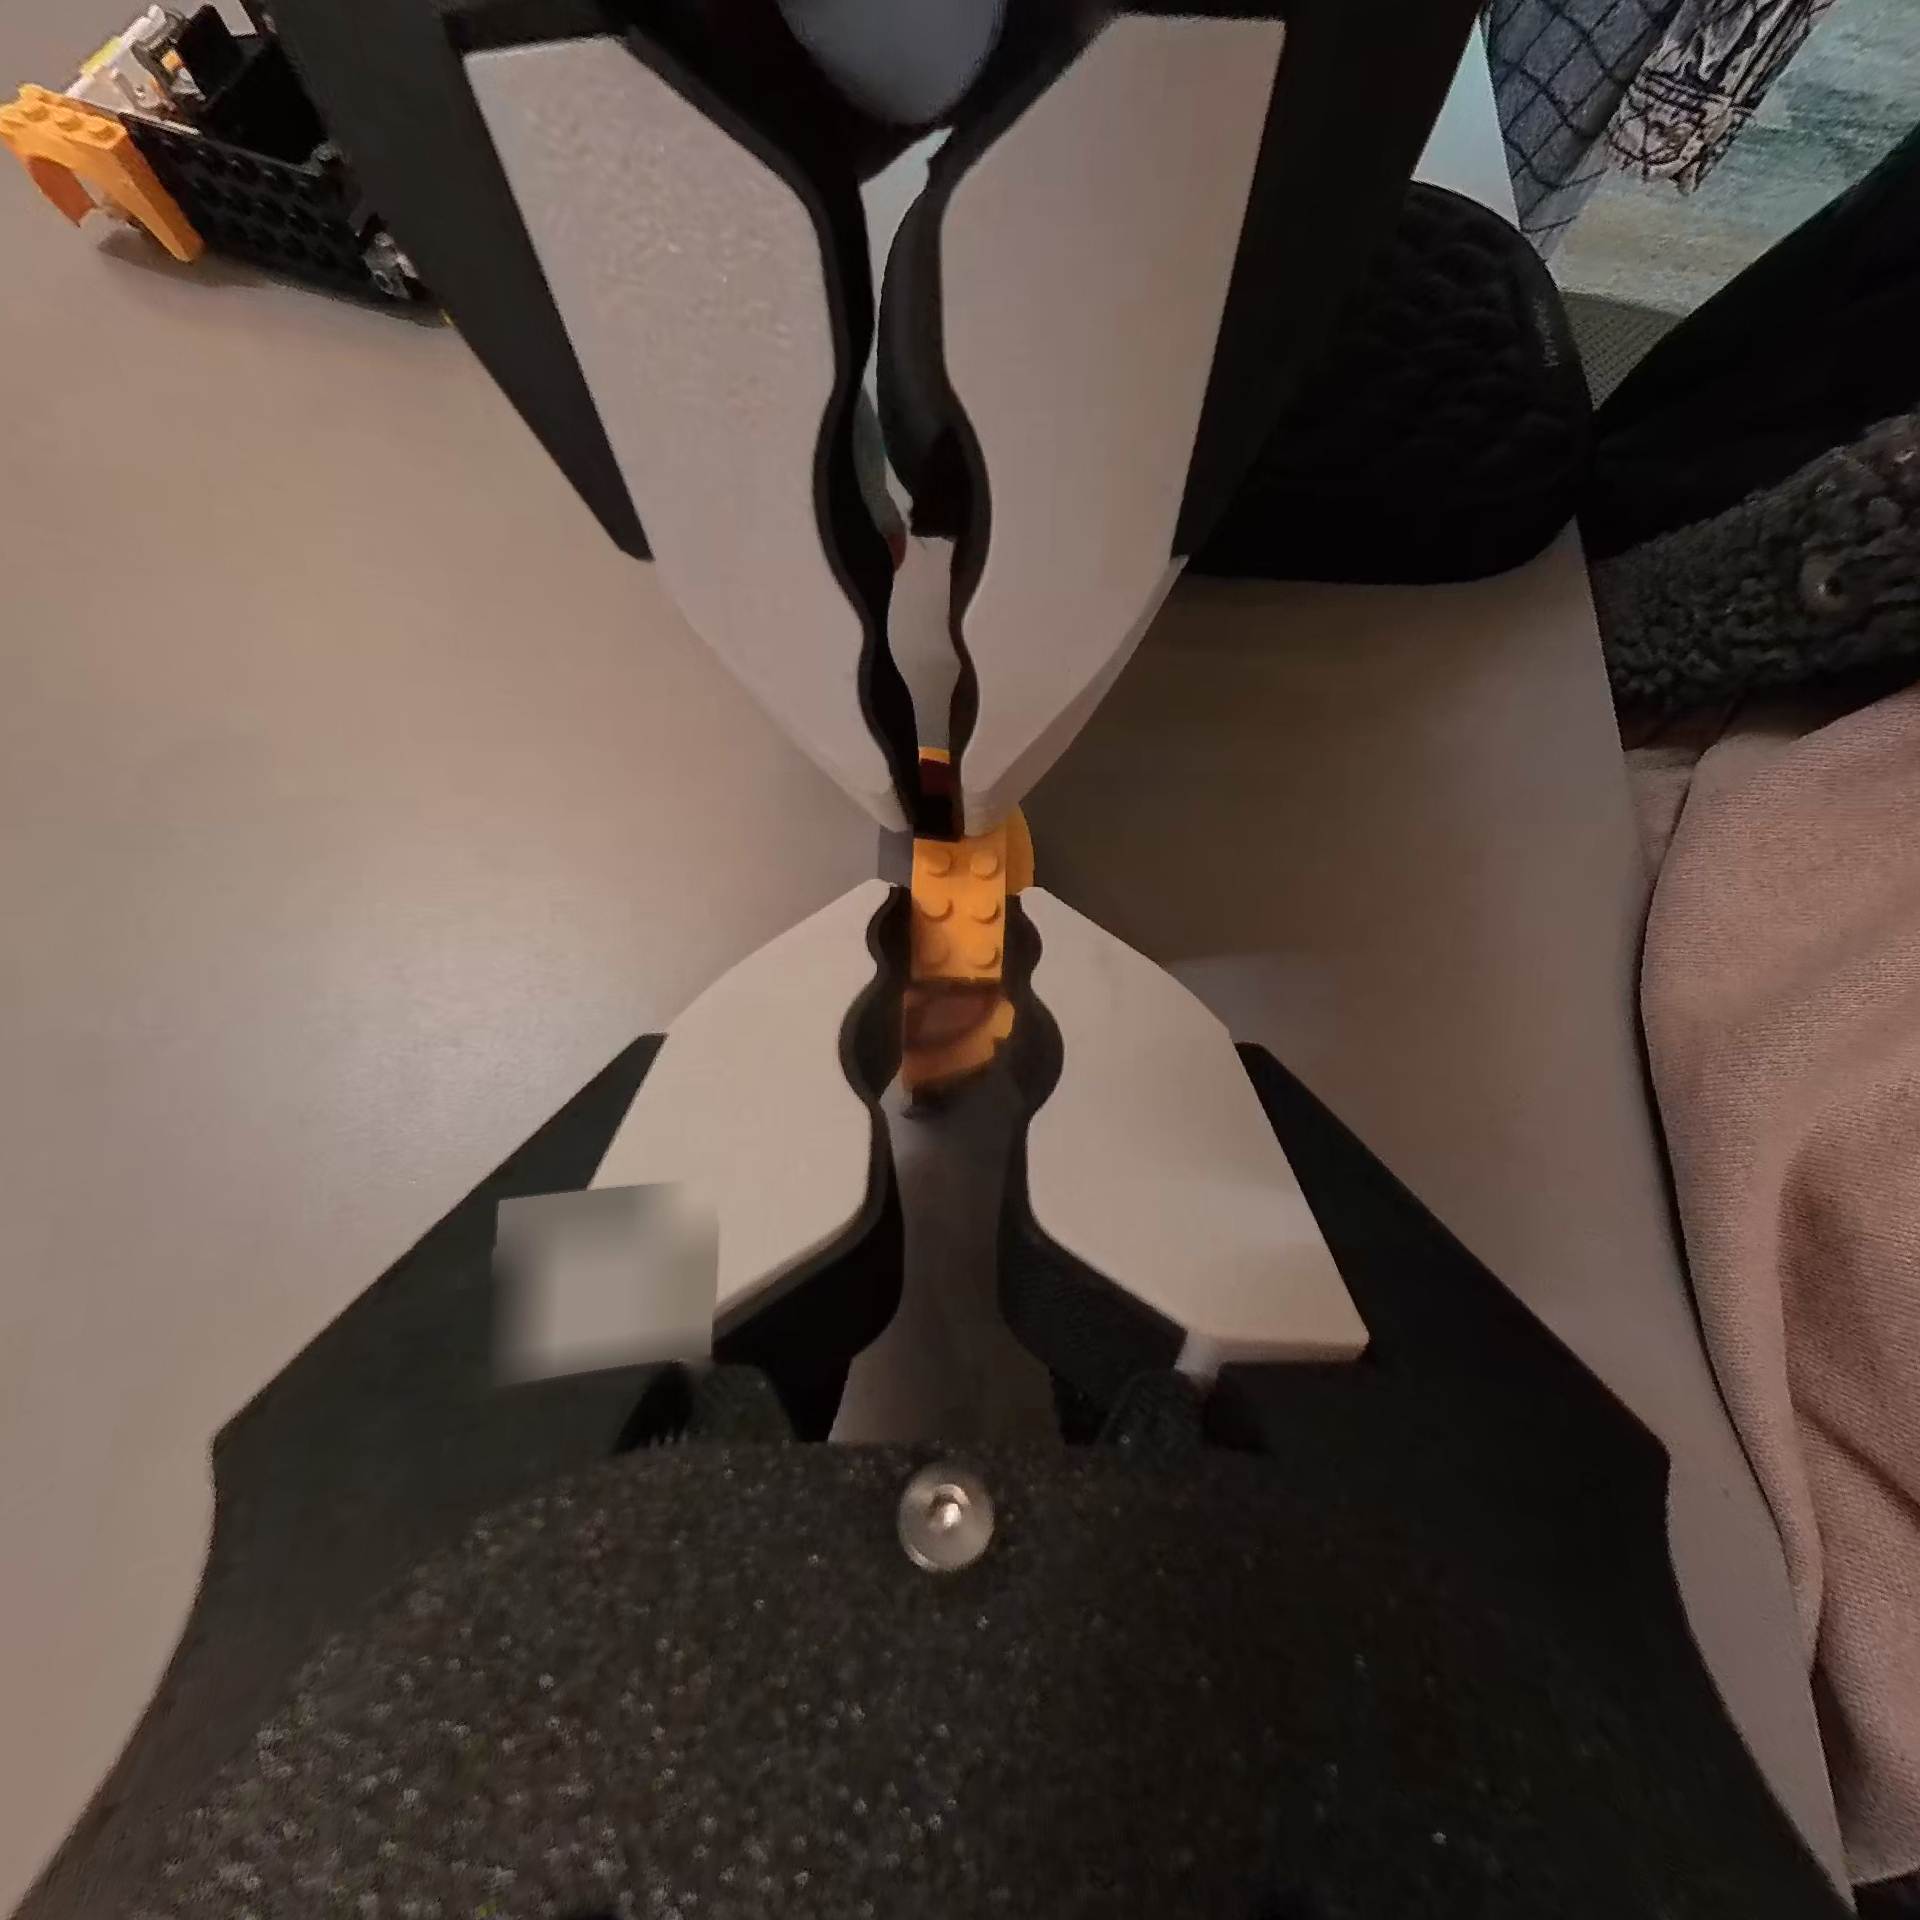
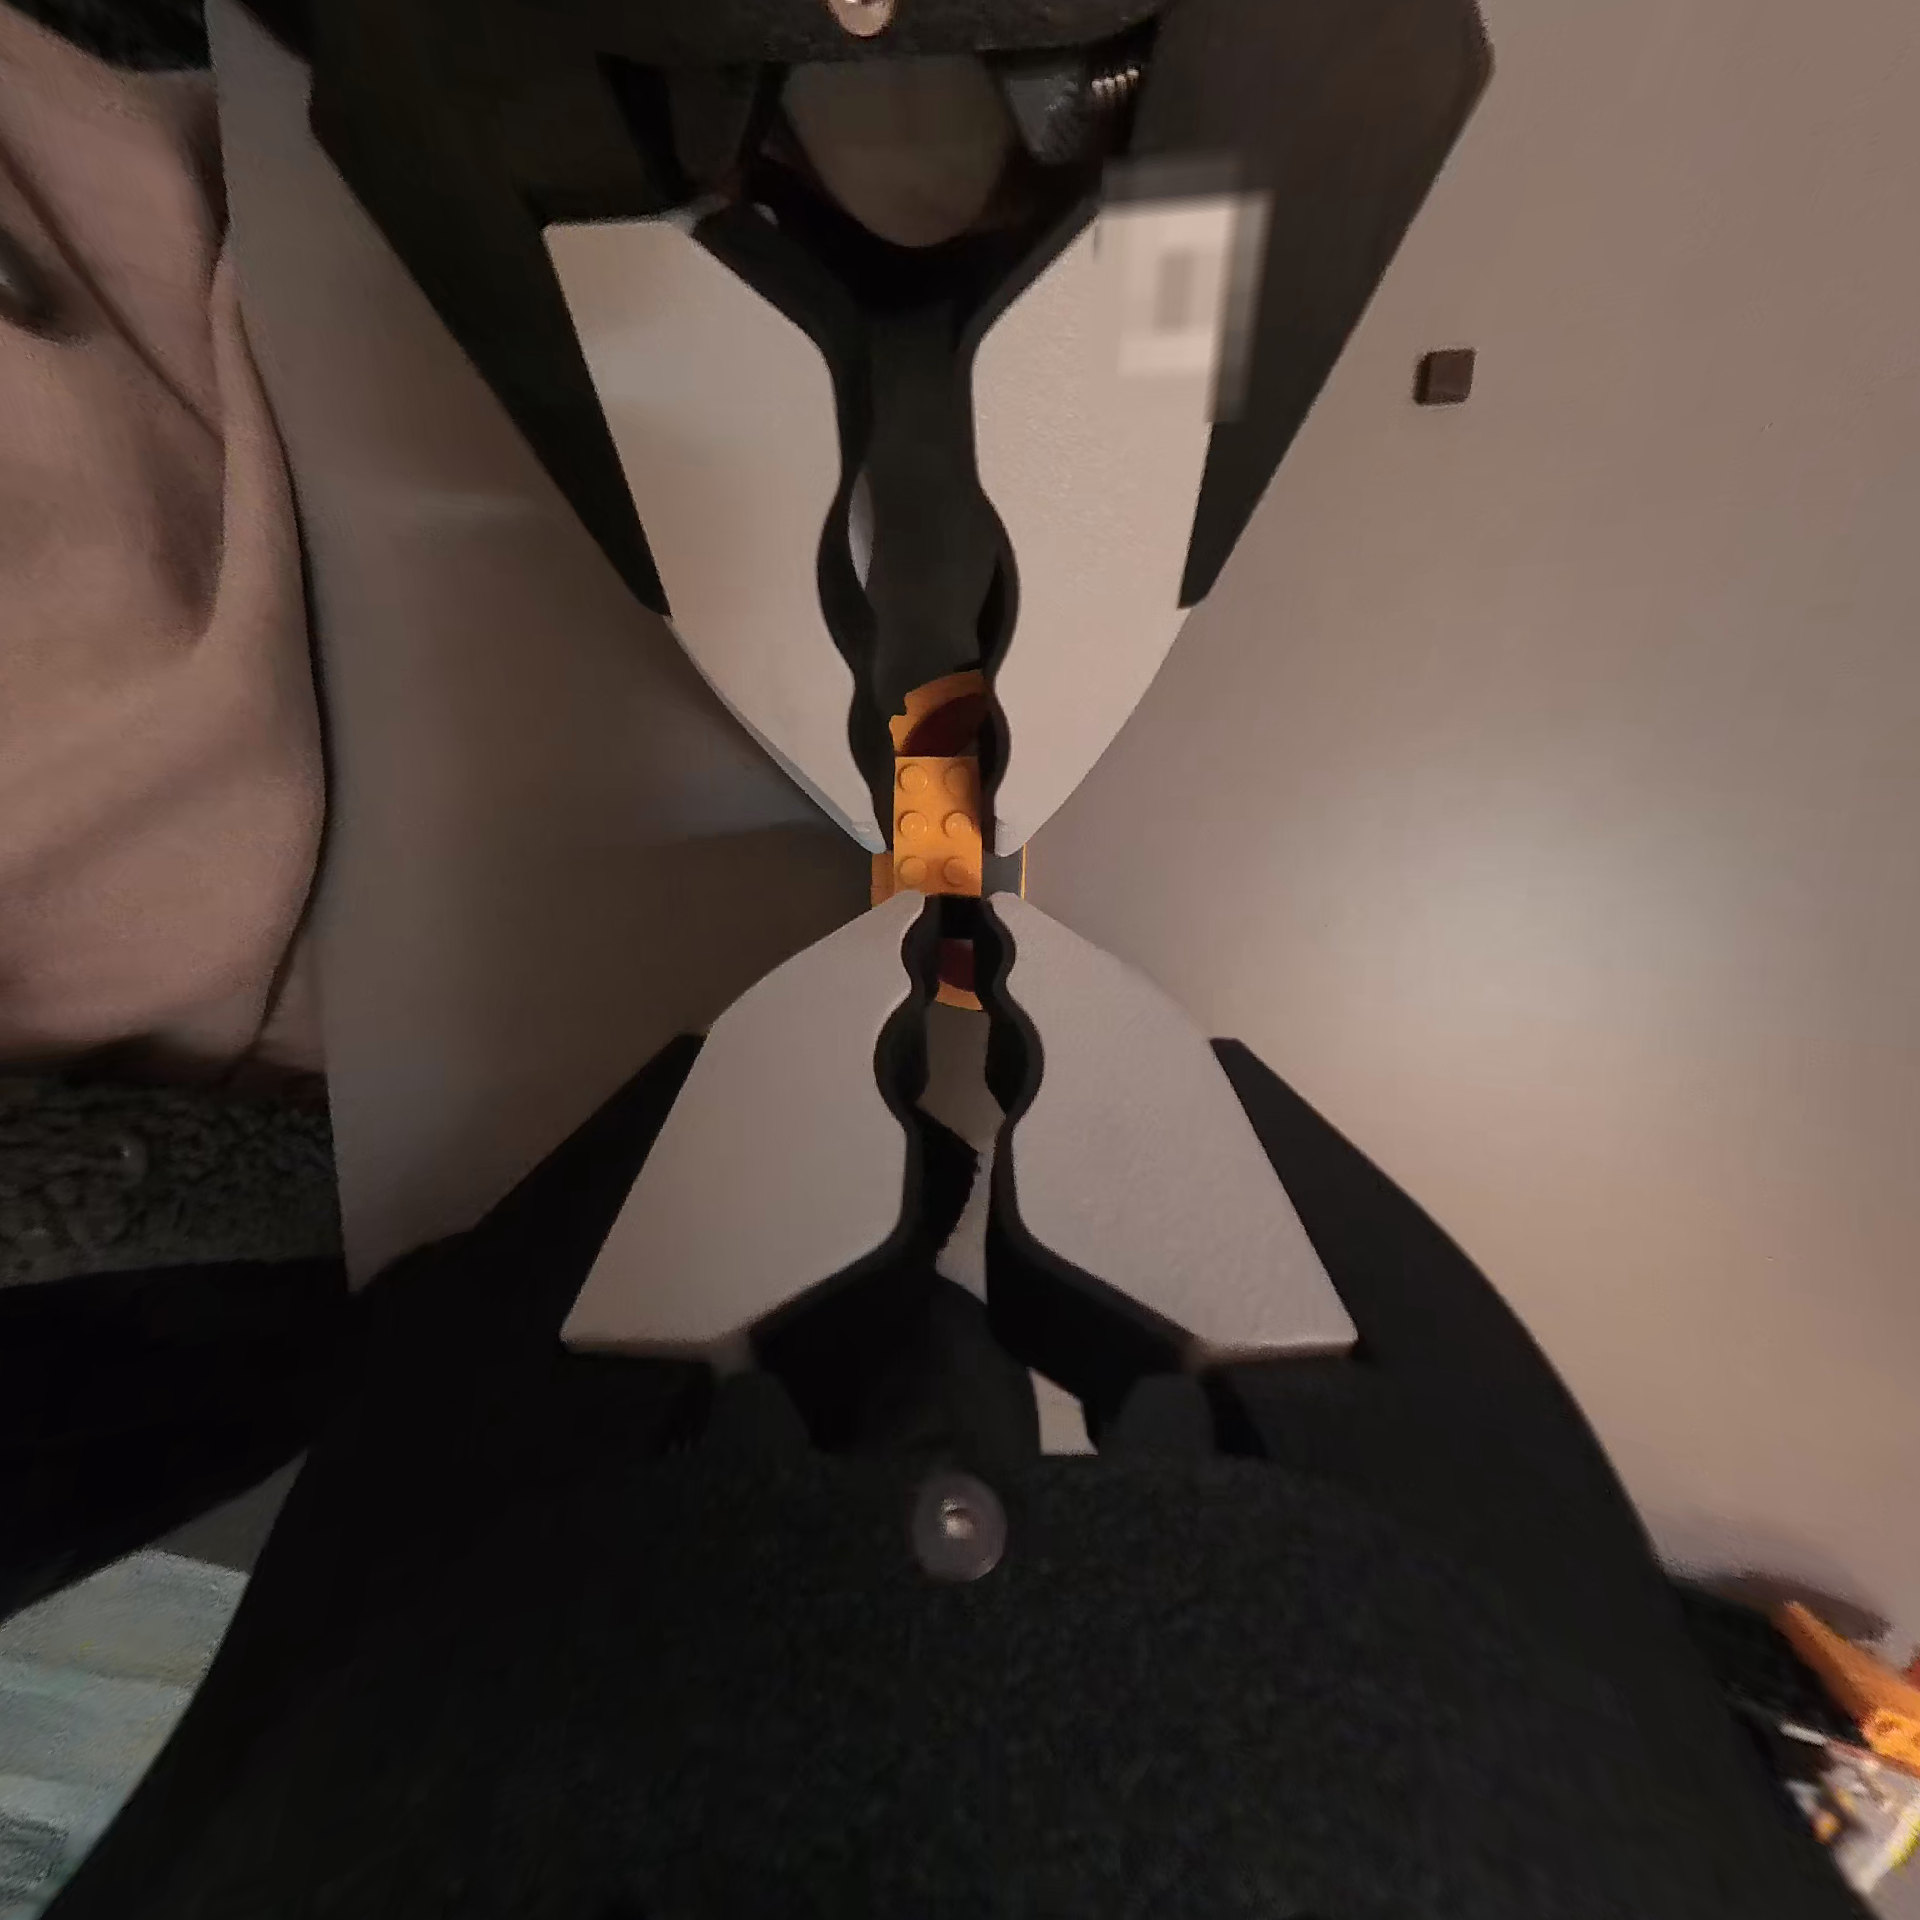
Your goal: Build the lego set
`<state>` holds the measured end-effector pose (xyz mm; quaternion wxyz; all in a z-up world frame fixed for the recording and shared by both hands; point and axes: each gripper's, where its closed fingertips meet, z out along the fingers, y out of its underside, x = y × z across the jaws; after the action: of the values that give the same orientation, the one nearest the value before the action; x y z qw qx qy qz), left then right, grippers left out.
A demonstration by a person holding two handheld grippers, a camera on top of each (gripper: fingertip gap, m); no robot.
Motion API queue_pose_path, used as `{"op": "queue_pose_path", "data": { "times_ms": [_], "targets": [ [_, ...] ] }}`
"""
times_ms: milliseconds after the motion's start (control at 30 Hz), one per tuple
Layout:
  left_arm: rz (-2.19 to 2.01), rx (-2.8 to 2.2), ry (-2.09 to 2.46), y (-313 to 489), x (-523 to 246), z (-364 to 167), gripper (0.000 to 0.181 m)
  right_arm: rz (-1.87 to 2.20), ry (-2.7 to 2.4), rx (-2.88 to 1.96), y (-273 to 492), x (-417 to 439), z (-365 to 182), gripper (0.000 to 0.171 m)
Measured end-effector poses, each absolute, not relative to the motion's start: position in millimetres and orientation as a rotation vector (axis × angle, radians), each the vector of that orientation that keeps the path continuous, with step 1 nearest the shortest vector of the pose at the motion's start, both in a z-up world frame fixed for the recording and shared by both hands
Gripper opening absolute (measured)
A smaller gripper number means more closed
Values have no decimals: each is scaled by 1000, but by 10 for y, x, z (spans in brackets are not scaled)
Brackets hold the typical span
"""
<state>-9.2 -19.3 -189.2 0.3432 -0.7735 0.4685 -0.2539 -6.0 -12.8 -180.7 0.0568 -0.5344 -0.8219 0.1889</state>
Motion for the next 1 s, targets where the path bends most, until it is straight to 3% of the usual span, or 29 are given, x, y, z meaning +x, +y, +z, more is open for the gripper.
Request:
{"op": "queue_pose_path", "data": {
  "times_ms": [1000],
  "targets": [
    [-690,-2003,1227,-199,-88,-1890,17,520,-2723,-1199,-146,-64,-1801,6]
  ]
}}
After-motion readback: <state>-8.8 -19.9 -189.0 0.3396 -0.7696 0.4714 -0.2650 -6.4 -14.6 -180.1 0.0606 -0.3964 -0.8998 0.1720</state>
